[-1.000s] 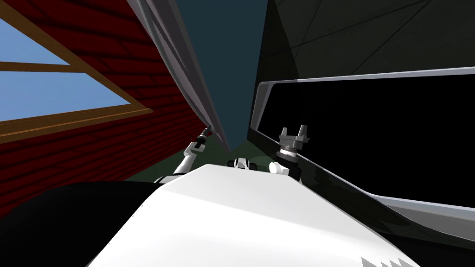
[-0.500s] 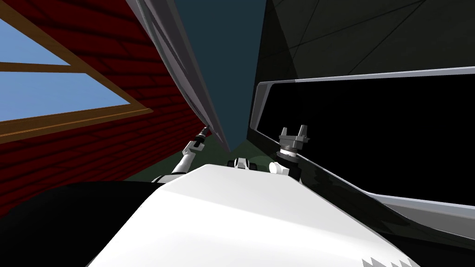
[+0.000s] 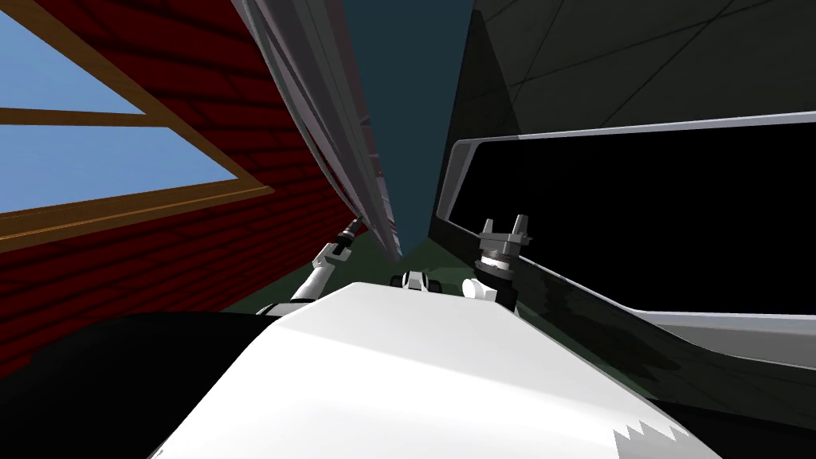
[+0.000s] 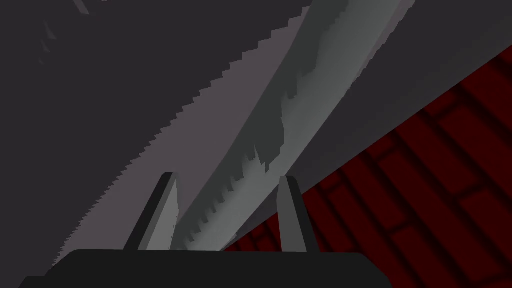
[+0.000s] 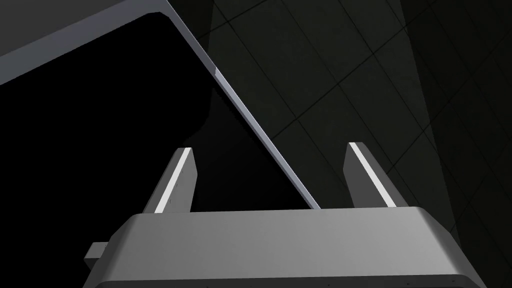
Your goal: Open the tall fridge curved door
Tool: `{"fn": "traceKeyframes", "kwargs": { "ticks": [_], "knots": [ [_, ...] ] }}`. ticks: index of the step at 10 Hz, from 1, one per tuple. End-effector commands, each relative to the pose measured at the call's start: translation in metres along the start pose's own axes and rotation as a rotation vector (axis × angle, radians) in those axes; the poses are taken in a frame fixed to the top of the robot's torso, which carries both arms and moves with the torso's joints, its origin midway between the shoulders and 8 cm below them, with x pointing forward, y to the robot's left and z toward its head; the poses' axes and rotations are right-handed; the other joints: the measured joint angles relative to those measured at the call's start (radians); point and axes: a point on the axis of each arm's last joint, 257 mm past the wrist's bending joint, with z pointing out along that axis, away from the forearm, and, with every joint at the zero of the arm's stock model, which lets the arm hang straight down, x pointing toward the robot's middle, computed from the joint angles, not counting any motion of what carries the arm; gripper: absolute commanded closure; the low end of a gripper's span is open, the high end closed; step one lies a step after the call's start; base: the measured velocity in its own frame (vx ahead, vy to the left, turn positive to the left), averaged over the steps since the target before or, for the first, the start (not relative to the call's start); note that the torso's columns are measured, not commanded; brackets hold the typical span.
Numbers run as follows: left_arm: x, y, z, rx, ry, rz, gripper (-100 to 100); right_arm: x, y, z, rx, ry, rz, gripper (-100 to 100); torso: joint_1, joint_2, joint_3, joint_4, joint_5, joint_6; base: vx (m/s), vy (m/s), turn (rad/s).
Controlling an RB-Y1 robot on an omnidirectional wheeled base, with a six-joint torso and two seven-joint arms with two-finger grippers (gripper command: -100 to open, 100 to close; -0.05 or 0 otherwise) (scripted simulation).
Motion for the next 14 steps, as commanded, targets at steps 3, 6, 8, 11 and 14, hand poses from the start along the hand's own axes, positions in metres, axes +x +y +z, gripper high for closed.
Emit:
{"fn": "traceKeyframes", "kwargs": {
  "ticks": [3,6,8,11,14],
  "knots": [
    [0.007,-0.028,-0.003,0.094,0.050,-0.008,100,0.000,0.000,0.000,0.000,0.000,0.000,0,-0.003,-0.013,-0.008,0.000,-0.003,0.005,-0.115,0.292,-0.051],
    [0.017,-0.043,-0.009,0.144,0.090,-0.016,100,0.000,0.000,0.000,0.000,0.000,0.000,0,0.001,-0.009,-0.006,0.001,-0.002,0.004,-0.156,0.331,-0.050],
    [0.023,-0.050,-0.012,0.168,0.111,-0.021,100,0.000,0.000,0.000,0.000,0.000,0.000,0,-0.007,-0.007,-0.004,0.000,-0.002,0.003,-0.128,0.277,-0.038],
    [0.033,-0.054,-0.018,0.183,0.140,-0.026,100,0.000,0.000,0.000,0.000,0.000,0.000,0,-0.008,-0.001,-0.001,-0.001,-0.001,0.003,-0.097,0.247,-0.042],
    [0.042,-0.072,-0.027,0.242,0.177,-0.026,100,0.000,0.000,0.000,0.000,0.000,0.000,0,-0.006,-0.002,-0.001,-0.002,0.000,0.002,-0.022,0.215,-0.014]
  ]
}}
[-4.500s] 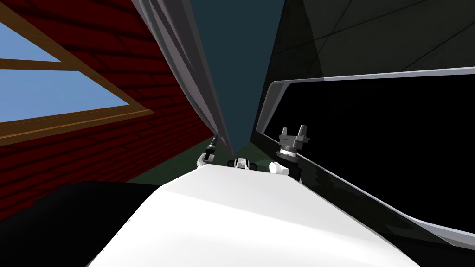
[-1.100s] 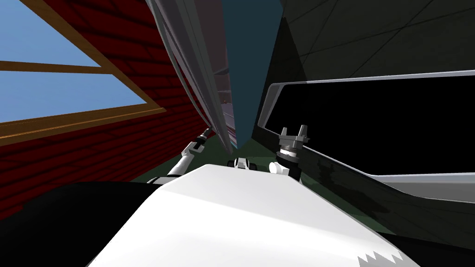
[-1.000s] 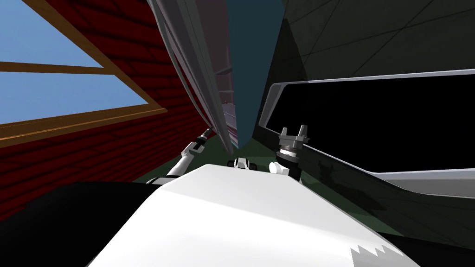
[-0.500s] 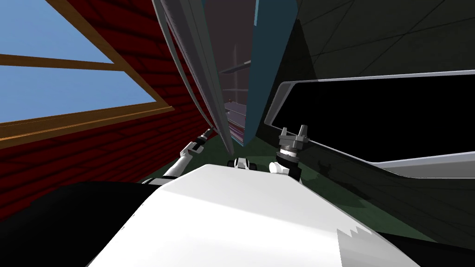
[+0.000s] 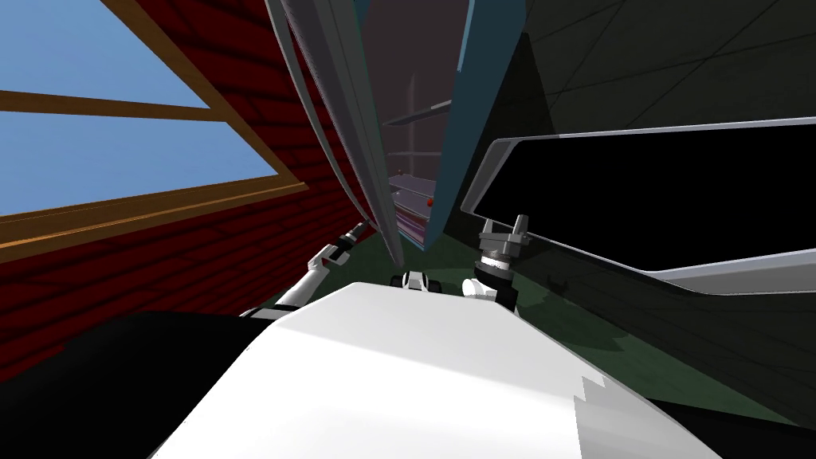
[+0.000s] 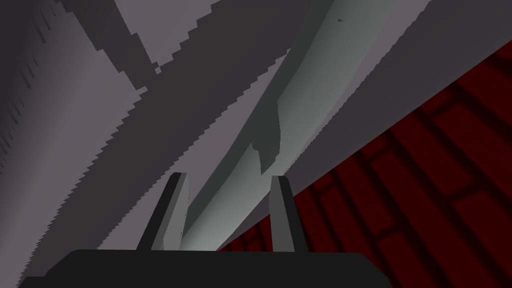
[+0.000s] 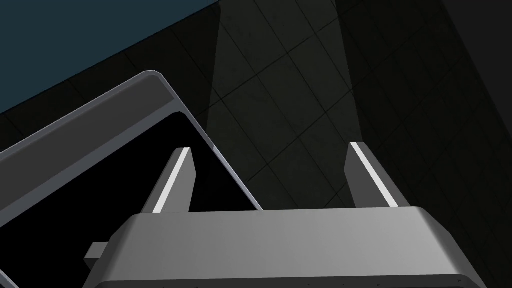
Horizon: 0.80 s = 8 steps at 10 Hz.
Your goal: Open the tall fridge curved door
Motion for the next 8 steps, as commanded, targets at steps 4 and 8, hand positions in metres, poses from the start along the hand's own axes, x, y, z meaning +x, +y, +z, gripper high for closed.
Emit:
{"fn": "traceKeyframes", "kwargs": {
  "ticks": [4,8],
  "knots": [
    [0.015,-0.031,-0.004,0.095,0.054,-0.003,100,0.000,0.000,0.000,0.000,0.000,0.000,0,0.006,-0.007,-0.005,0.001,0.000,0.004,-0.017,0.315,-0.020],
    [0.034,-0.060,-0.014,0.181,0.116,-0.015,100,0.000,0.000,0.000,0.000,0.000,0.000,0,-0.004,-0.011,-0.007,0.000,-0.002,0.006,-0.018,0.343,-0.024]
  ]
}}
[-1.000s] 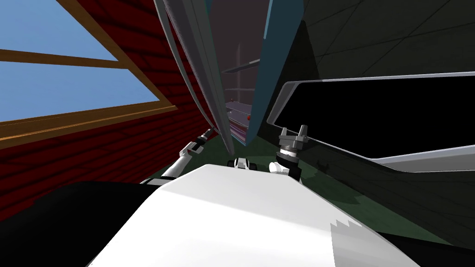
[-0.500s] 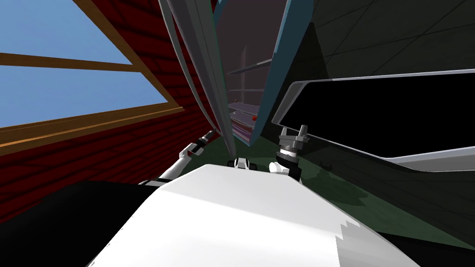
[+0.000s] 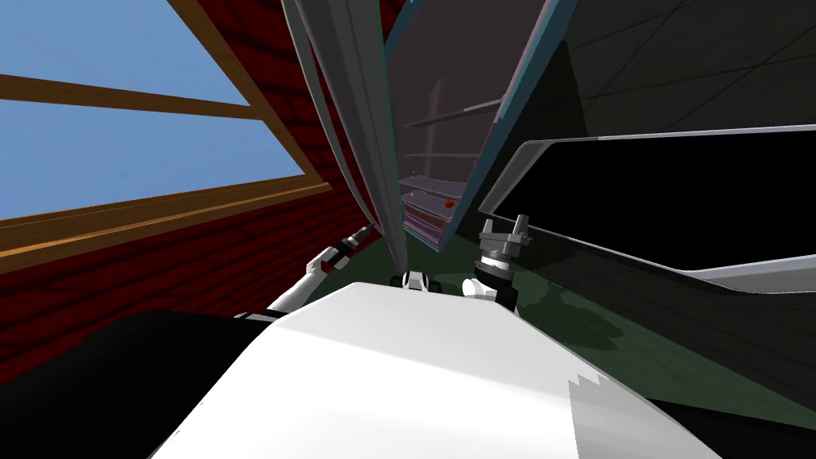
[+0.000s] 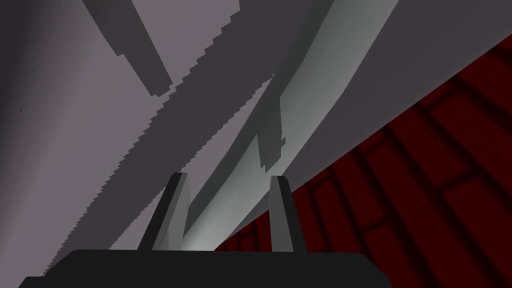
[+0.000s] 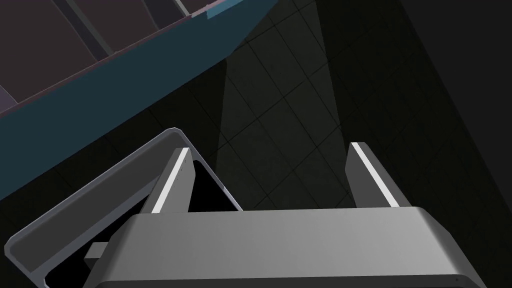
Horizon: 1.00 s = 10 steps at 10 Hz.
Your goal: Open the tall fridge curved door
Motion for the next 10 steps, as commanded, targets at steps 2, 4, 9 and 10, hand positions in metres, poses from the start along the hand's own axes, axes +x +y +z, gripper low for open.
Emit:
{"fn": "traceKeyframes", "kwargs": {
  "ticks": [2,4,9,10],
  "knots": [
    [0.004,-0.023,0.001,0.067,0.028,-0.004,100,0.000,0.000,0.000,0.000,0.000,0.000,0,0.002,0.005,0.002,0.001,0.000,-0.003,-0.004,0.324,-0.038],
    [0.018,-0.042,-0.003,0.124,0.071,-0.017,100,0.000,0.000,0.000,0.000,0.000,0.000,0,0.002,0.007,0.004,0.001,0.000,-0.003,-0.029,0.386,-0.054],
    [0.031,-0.058,-0.009,0.173,0.111,-0.015,100,0.000,0.000,0.000,0.000,0.000,0.000,0,0.001,0.009,0.005,-0.001,0.002,-0.005,0.039,0.213,-0.017],
    [0.031,-0.058,-0.009,0.173,0.111,-0.015,100,0.000,0.000,0.000,0.000,0.000,0.000,0,0.006,0.008,0.005,-0.001,0.002,-0.005,-0.002,0.248,0.046]
  ]
}}
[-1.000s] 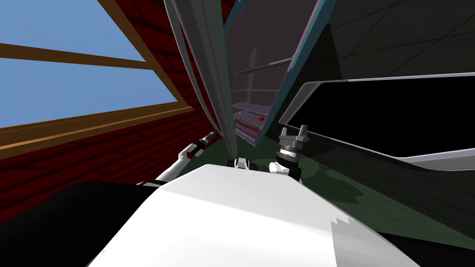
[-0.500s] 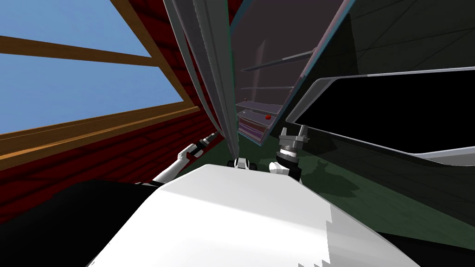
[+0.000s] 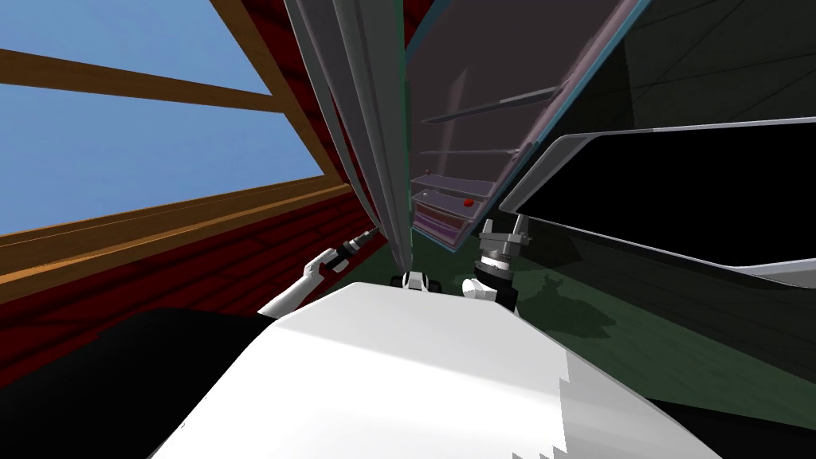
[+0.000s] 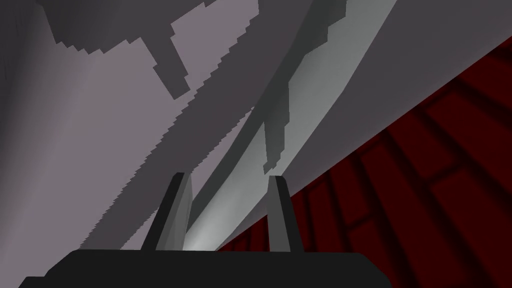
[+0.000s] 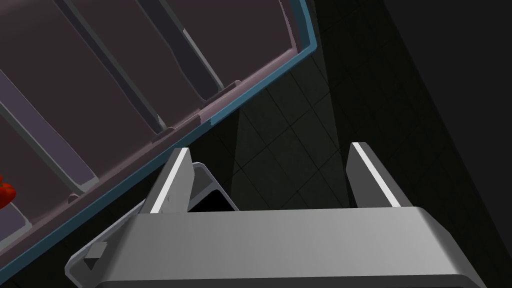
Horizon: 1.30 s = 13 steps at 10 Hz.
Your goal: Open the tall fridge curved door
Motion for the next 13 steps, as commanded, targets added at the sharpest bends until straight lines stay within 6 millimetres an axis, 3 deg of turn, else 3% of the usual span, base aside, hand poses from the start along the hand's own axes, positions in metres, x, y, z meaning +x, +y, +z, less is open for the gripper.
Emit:
{"fn": "traceKeyframes", "kwargs": {
  "ticks": [1,6,13],
  "knots": [
    [0.005,-0.016,0.003,0.047,0.021,0.003,100,0.000,0.000,0.000,0.000,0.000,0.000,0,-0.001,0.004,0.002,0.000,0.000,-0.001,-0.007,0.248,-0.002],
    [0.011,-0.026,0.002,0.074,0.041,0.000,100,0.000,0.000,0.000,0.000,0.000,0.000,0,-0.011,0.008,0.006,-0.001,-0.001,-0.003,-0.005,0.169,-0.013],
    [0.015,-0.032,0.001,0.091,0.052,-0.001,100,0.000,0.000,0.000,0.000,0.000,0.001,0,0.000,0.008,0.005,-0.001,0.001,-0.004,-0.001,0.007,-0.004]
  ]
}}
